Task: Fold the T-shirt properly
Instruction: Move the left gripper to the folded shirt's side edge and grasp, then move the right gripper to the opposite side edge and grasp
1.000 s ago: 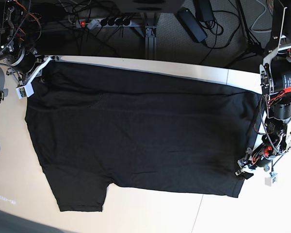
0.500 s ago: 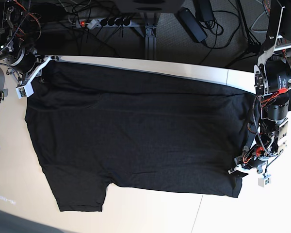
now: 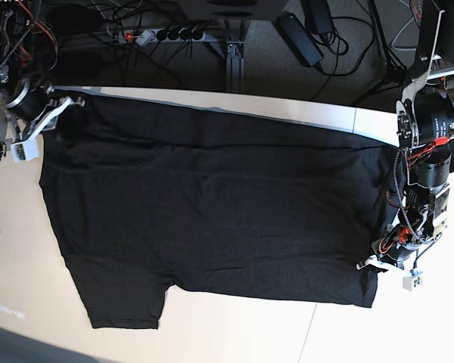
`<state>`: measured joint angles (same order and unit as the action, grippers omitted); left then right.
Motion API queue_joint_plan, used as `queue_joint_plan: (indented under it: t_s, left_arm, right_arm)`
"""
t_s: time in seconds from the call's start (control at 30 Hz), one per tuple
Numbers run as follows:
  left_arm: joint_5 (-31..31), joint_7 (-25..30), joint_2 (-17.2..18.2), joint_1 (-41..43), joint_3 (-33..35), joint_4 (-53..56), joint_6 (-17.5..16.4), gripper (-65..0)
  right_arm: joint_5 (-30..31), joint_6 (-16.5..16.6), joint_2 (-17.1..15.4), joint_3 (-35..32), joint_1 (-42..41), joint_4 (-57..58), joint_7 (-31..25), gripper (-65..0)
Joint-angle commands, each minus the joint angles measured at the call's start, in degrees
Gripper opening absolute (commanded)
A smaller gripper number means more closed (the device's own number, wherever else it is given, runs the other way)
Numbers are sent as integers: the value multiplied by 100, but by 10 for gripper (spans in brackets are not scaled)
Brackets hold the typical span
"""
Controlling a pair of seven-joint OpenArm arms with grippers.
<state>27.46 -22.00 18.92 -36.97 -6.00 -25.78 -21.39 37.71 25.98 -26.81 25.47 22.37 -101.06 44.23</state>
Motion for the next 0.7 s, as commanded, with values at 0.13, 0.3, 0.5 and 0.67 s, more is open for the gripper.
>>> queue_joint_plan:
  t_s: [0.13, 0.3, 0.5, 0.67]
  left_arm:
    - [52, 118, 61, -190, 0, -72, 61, -650]
    - [52, -57, 57, -173, 0, -72, 13, -650]
    - [-20, -179, 44, -175, 0, -72, -201, -650]
    - [-35, -291, 48, -133, 4, -72, -201, -650]
  right_arm:
    - [240, 249, -94, 739, -245, -737, -136, -650]
    - [96, 249, -162, 1003, -1379, -435, -199, -650]
    - [-179, 249, -208, 706, -2942, 1467, -315, -650]
    - [-527, 245, -221, 616, -4223, 3567, -962, -499]
